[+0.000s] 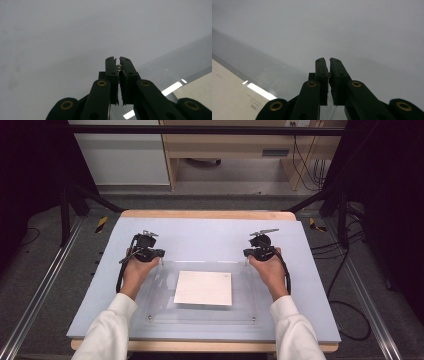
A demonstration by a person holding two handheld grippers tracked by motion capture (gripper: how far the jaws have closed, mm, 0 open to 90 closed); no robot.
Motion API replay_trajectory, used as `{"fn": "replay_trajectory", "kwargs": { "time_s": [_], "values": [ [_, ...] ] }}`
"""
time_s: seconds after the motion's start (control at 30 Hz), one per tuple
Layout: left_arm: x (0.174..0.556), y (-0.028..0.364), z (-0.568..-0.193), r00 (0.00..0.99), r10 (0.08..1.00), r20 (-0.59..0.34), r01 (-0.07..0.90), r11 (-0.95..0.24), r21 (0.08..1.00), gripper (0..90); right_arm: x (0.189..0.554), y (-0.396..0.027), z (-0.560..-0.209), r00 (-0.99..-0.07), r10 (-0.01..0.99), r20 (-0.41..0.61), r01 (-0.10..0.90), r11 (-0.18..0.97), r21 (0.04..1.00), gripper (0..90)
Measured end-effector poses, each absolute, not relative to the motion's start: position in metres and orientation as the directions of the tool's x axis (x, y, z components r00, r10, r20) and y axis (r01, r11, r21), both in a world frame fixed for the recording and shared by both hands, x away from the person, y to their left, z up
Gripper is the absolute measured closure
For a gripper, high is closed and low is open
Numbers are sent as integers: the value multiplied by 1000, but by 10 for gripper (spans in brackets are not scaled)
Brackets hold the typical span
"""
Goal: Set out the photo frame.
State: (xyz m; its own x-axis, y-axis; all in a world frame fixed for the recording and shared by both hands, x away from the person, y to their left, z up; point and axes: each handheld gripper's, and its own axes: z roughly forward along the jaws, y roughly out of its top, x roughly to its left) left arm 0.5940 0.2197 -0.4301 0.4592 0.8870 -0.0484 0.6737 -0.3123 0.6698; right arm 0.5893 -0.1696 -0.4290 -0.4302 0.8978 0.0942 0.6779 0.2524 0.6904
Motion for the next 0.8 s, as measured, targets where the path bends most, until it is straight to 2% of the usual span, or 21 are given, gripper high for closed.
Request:
{"fn": "replay_trajectory", "kwargs": {
  "time_s": [0.1,0.3,0.37,0.53,0.63,0.67,0.7,0.73,0.8],
  "values": [
    [594,220,-430,458,888,-49,675,-311,669,852,589,-169,-429,-431,898,88,674,255,694,845],
    [594,218,-430,454,889,-51,681,-310,663,853,581,-173,-428,-436,899,43,632,272,726,755],
    [595,218,-430,453,890,-49,682,-311,662,853,571,-174,-420,-442,897,1,596,292,748,724],
    [596,218,-429,448,893,-54,688,-306,658,852,550,-180,-408,-446,895,-20,555,294,779,654],
    [597,218,-429,445,894,-55,693,-305,654,852,525,-183,-403,-484,873,-59,506,334,796,559],
    [597,217,-429,442,895,-52,693,-304,653,852,506,-184,-404,-500,862,-79,478,352,805,494],
    [597,217,-429,440,897,-51,695,-304,651,852,506,-184,-404,-500,862,-79,478,352,805,494],
    [597,217,-429,436,899,-50,697,-302,650,852,486,-185,-408,-500,858,-119,458,378,805,419],
    [598,216,-428,430,901,-51,703,-299,646,852,476,-185,-410,-507,851,-137,441,393,807,386]
  ]
}}
